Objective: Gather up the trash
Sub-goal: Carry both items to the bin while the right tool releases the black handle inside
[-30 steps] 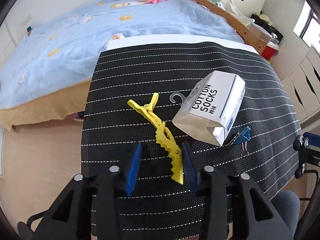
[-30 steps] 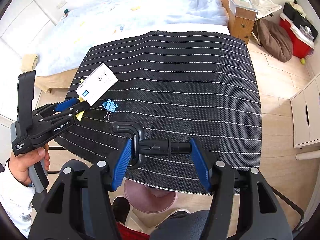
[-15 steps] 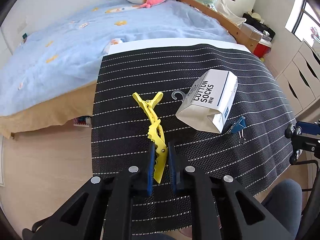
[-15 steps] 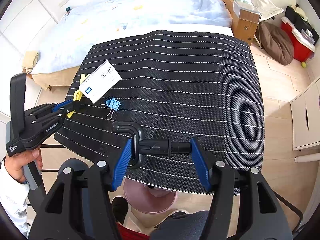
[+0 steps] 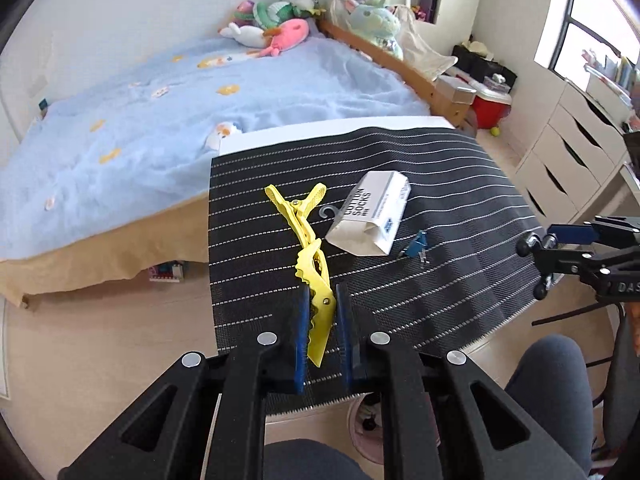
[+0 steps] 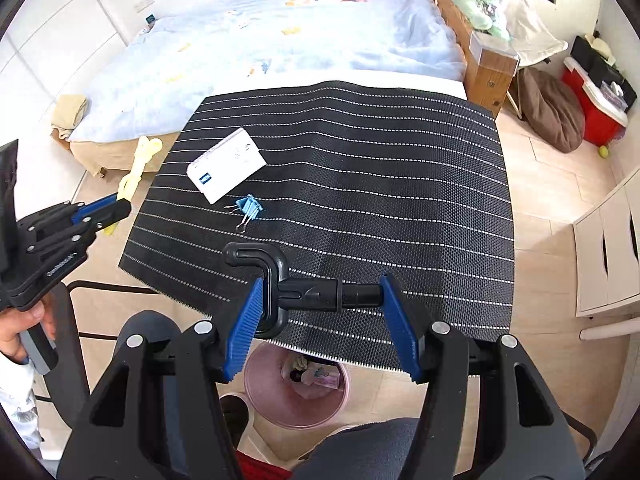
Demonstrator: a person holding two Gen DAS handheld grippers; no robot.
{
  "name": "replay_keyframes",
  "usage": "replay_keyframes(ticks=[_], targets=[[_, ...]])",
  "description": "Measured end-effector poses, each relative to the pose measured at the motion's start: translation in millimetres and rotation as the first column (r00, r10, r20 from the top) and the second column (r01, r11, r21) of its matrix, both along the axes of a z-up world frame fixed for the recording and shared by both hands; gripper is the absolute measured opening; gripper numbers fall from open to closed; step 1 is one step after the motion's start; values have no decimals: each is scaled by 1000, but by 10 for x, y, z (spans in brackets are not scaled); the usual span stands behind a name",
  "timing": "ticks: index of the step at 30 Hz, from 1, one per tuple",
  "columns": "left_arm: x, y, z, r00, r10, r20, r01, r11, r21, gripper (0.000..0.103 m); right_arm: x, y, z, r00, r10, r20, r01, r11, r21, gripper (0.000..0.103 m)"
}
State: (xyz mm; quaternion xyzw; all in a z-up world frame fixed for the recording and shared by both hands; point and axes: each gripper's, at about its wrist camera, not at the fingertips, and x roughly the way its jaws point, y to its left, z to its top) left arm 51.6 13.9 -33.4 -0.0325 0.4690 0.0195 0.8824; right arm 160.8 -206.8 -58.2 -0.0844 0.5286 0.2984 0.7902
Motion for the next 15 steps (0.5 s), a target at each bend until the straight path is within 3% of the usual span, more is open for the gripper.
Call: replay_keyframes(ticks=[8,15], targets=[[-344,-226,278,995,-80,65,81,997,-7,13,-310,-108,198,998,30,59,-32,999,22,59],[-610,-437,355,985,-148,91,150,988,-20,13,-635,-222,344,993,57,103,-62,997,46,59]])
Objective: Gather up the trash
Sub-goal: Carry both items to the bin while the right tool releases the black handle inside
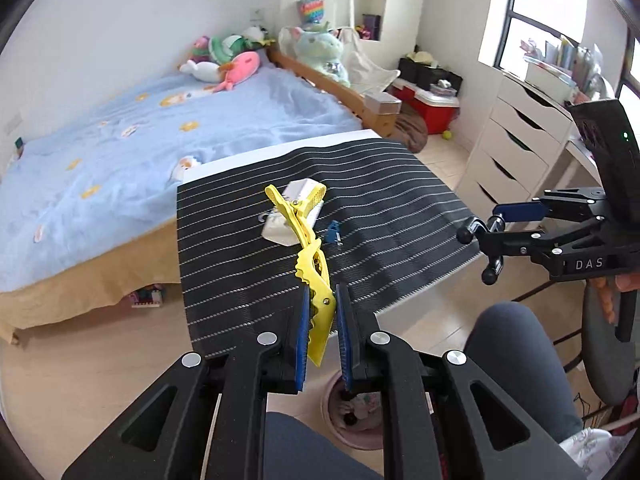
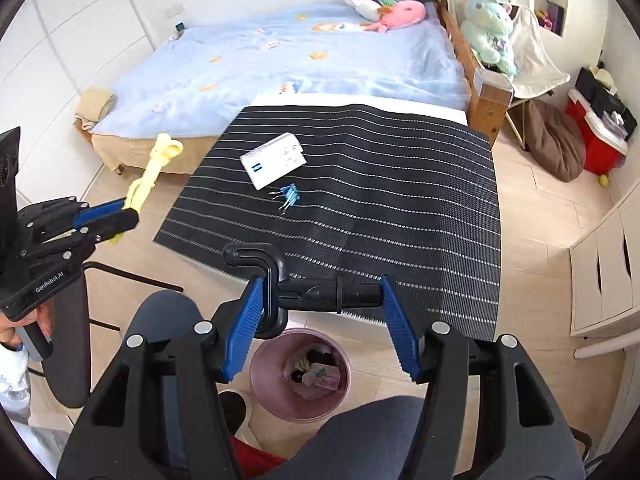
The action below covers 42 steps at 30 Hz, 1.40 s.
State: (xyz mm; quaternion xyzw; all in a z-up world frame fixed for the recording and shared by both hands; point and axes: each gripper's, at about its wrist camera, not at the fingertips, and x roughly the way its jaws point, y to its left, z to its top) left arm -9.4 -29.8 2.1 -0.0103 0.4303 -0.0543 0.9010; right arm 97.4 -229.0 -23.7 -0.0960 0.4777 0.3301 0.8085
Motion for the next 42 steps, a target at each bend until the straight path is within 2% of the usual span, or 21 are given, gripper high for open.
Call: replay_keyframes(ticks=[3,17,29,31,33,42], targets=[[-97,-55,-5,1000,-18,3,18,999,-30,13,-129,-47,24,1000,8,6,-8,1000,4,59],[-510,-265,-71,998,-68,-12,67,996,-61,13,-745,-130,-105,998,64,-26,-65,998,-7,59],[-612,-253,-64,997,-72,-9,71,995,-65,13,-934,-20,-272,988,124,-89,-124,992,9,59],[-616,-245,-63,998,-70,-9,69,995,-68,13,-930,-6,-285,986,133,-105,-132,991,19,65],[-619,-237,-62,997,-71,-10,70,995,-69,13,-915,-8,-282,986,132,-104,-130,991,26,89],[-635,-276,-68,995,-100,-21,98,992,-75,13,-862,-74,-257,990,99,-106,-95,995,37,97]])
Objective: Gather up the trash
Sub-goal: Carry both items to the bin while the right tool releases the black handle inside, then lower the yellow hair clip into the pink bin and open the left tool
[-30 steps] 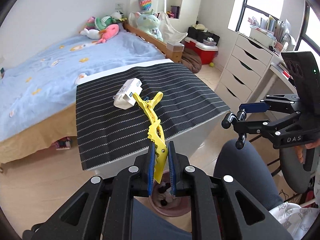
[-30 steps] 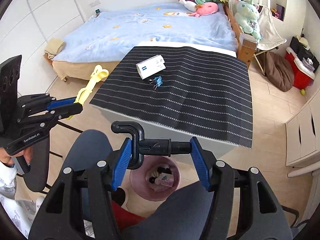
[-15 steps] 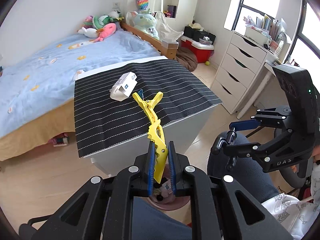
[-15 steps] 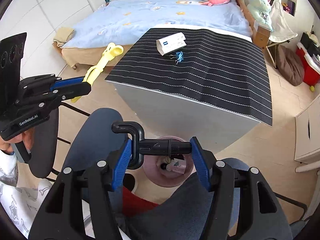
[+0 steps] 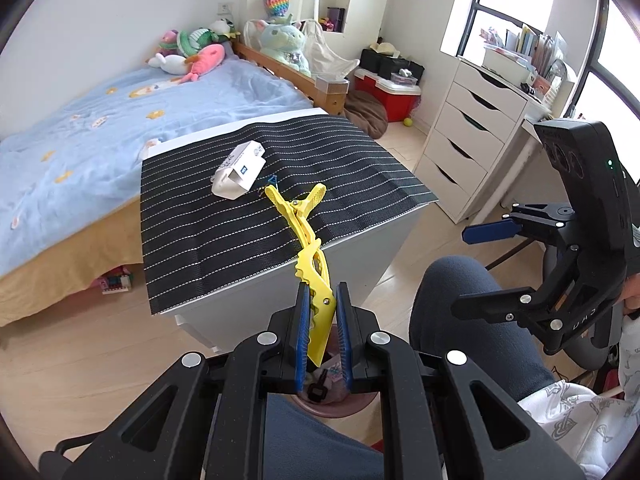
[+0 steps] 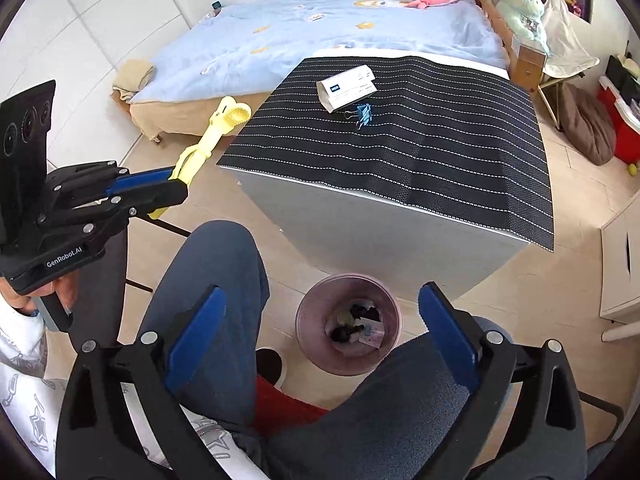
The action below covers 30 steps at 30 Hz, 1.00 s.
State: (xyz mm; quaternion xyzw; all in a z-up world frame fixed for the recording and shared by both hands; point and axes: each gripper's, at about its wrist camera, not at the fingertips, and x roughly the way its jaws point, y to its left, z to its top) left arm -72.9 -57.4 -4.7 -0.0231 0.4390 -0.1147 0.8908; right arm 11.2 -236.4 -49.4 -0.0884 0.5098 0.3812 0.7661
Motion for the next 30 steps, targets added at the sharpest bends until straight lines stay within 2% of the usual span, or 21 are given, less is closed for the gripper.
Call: replay_keyframes(ticks=[11,30], targets=[[15,-75,21,999,-32,0,32,999,9,13,15,-145,82,998,-53,35,53,999,1,97],[-89,-436,-104,987,-157,-44,159,986,43,13,113,-417,159,989,-134,64,133,991,23,97]])
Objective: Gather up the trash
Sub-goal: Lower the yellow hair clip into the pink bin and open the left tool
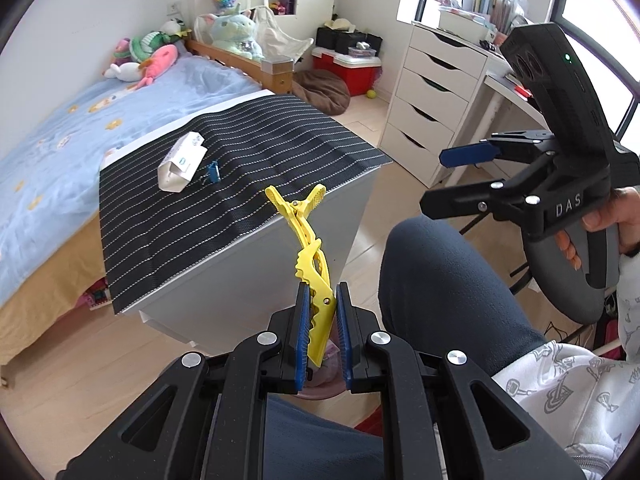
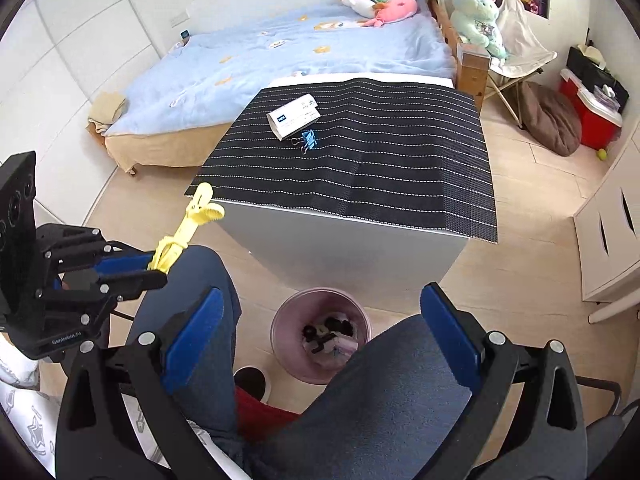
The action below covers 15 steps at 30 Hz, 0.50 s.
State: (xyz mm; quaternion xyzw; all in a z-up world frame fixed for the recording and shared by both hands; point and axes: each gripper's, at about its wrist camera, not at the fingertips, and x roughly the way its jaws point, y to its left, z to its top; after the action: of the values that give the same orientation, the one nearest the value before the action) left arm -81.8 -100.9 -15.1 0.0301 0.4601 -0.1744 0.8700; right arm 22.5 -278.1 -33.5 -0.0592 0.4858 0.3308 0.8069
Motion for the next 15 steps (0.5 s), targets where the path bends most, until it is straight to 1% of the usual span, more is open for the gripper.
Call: replay_keyframes(ticks=[3,5,6,7,8,9,10,11,15], targets=[[-4,-25,0,1000,-12,-4,12,1000,-1,14,12,-29,9,1000,-5,1,5,1000,7,97],[-3,-24,2,1000,-20,-1,20,1000,-10,17,10,-41,9,1000,-7,1,7,1000,10,97],[-2,-21,-4,1000,-20,-1,20,1000,-9,23,17,-41,3,1000,-7,0,7,1000,10,97],[5,-18,-16,1000,-19,-1,19,1000,-11,32,21,-42,3,1000,-7,-2,7,1000,11,97],[10,-7,-30,1000,-10,2,11,1000,-18,60,21,-39,-3,1000,-6,-4,7,1000,12,97],[6,0,-35,1000,0,11,0,1000,-27,83,23,-30,-3,1000,-5,-5,5,1000,12,97],[4,18,-35,1000,16,26,-15,999,-36,90,20,-29,-6,1000,-4,-6,4,1000,11,97],[5,30,-33,999,32,39,-30,999,-35,92,18,-26,-8,1000,-3,-7,4,1000,12,97],[46,77,-56,996,79,35,-79,997,-14,95,21,-15,-20,1000,-1,-11,1,1000,13,99]])
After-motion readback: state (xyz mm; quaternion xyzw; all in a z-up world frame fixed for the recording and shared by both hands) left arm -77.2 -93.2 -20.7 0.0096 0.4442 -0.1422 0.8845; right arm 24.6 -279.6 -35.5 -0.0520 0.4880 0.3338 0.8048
